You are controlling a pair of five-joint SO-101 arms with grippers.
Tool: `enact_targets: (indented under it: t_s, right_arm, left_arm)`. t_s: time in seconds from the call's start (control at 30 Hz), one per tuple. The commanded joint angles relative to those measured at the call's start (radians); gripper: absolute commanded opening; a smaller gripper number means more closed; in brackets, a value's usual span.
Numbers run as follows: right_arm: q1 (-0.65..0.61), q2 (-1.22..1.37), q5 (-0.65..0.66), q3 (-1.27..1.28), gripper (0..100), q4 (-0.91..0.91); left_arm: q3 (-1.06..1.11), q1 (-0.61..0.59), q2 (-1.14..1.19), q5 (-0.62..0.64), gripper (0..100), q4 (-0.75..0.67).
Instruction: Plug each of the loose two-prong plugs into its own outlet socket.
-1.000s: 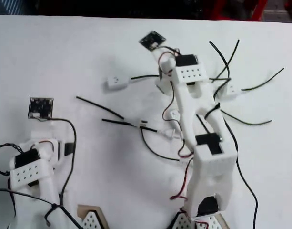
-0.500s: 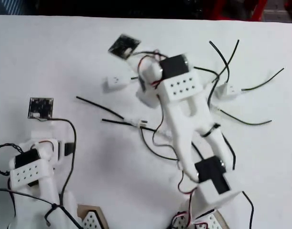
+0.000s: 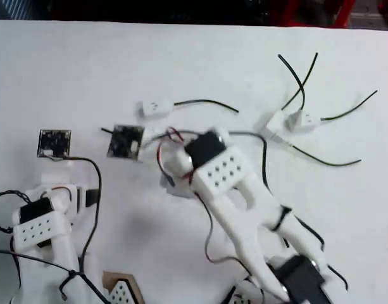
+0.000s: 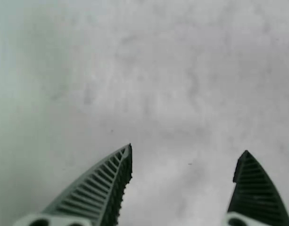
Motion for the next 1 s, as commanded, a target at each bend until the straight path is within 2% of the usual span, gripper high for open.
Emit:
enact_targets:
  t_s: [0.0, 0.13, 0.4, 0.53, 0.7, 0.8, 0.97]
  right_arm:
    - [-0.007, -0.099, -0.003, 0.147, 7.1, -0.157]
    - [-0.005, -0.104, -0.124, 0.17, 19.3, -0.15]
    - [-0.004, -0.101, -0.146, 0.107, 18.1, -0.147]
    - [0.008, -0.059, -0.146, 0.109, 18.1, -0.22]
    - [0.048, 0.136, -0.153, 0.066, 18.1, -0.315]
    - [0.065, 0.271, -0.196, -0.043, 18.1, -0.309]
    - [0.096, 0.461, -0.193, -0.206, 18.1, -0.308]
  left_arm:
    - [0.0, 0.002, -0.025, 0.012, 34, -0.02]
    - [0.0, 0.002, -0.025, 0.012, 34, -0.02]
    - [0.0, 0.002, -0.025, 0.012, 34, -0.02]
    - [0.0, 0.002, -0.025, 0.012, 34, -0.02]
    - [0.0, 0.002, -0.025, 0.012, 34, -0.02]
    - [0.0, 0.002, -0.025, 0.012, 34, -0.02]
    - [0.0, 0.002, -0.025, 0.012, 34, -0.02]
